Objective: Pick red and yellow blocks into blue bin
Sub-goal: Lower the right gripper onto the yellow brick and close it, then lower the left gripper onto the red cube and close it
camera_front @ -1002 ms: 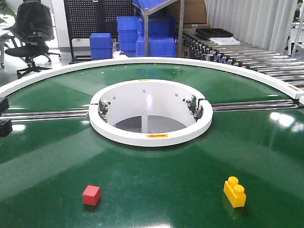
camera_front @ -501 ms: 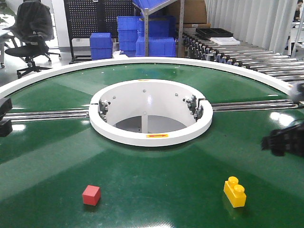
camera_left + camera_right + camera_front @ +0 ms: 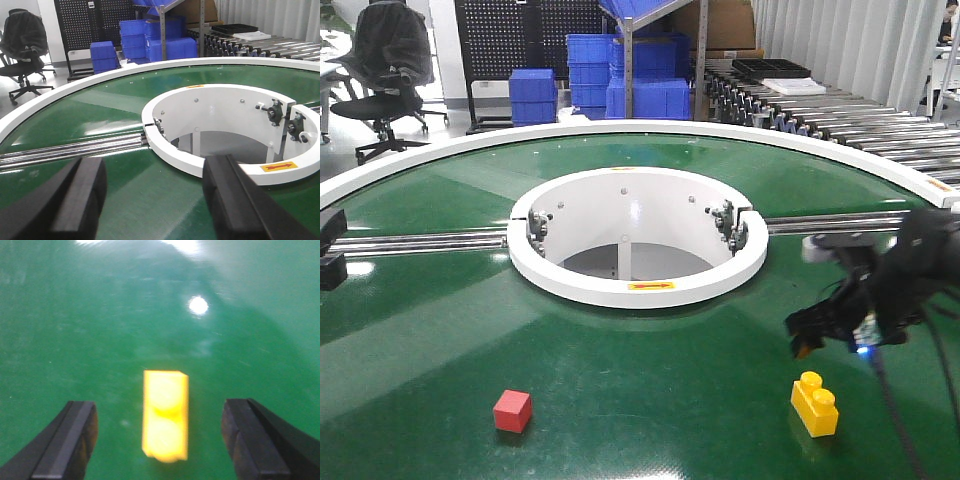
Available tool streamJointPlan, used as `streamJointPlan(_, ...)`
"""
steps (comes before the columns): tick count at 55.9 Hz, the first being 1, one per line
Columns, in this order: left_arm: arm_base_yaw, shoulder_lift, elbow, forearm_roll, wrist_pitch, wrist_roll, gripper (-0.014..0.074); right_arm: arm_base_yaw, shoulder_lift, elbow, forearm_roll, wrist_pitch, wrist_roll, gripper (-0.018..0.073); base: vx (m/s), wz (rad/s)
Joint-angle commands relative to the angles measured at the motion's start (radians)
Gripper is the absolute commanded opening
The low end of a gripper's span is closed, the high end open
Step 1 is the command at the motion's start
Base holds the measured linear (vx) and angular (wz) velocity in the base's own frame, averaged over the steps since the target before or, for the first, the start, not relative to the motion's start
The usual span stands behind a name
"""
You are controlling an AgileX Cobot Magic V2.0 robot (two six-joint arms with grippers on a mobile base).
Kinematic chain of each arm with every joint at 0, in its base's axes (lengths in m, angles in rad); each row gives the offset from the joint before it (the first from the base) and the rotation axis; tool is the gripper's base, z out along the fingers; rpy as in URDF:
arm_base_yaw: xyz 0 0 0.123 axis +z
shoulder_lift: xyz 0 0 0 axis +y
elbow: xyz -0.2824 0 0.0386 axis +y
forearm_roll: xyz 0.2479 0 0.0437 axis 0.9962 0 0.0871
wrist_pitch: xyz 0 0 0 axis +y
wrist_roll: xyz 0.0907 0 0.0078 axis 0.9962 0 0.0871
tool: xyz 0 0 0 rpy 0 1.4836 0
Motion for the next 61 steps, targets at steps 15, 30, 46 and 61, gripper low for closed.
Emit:
streamJointPlan(15, -0.001, -0.021, -0.041, -0.008, -0.067, -0.004, 0.0544, 0.029, 0.041, -0.039, -0.189, -0.041, 0.113, 0.0549, 0.0, 0.0)
streamJointPlan(30, -0.001, -0.021, -0.041, -0.008, -0.063, -0.004, 0.0544, 0.029, 0.077, -0.039, -0.136, -0.062, 0.107, 0.0549, 0.0, 0.0)
streamJointPlan(46, -0.001, -0.021, -0.039, -0.008, -0.06, -0.004, 0.0544, 0.029, 0.124, -0.039, -0.114, -0.062, 0.101, 0.033, 0.0, 0.0)
streamJointPlan(61, -0.002, 0.002, -0.101, -0.006, 0.198, 0.033, 0.0544, 0.029, 0.124, -0.039, -0.11, -0.048, 0.093, -0.0015, 0.0, 0.0)
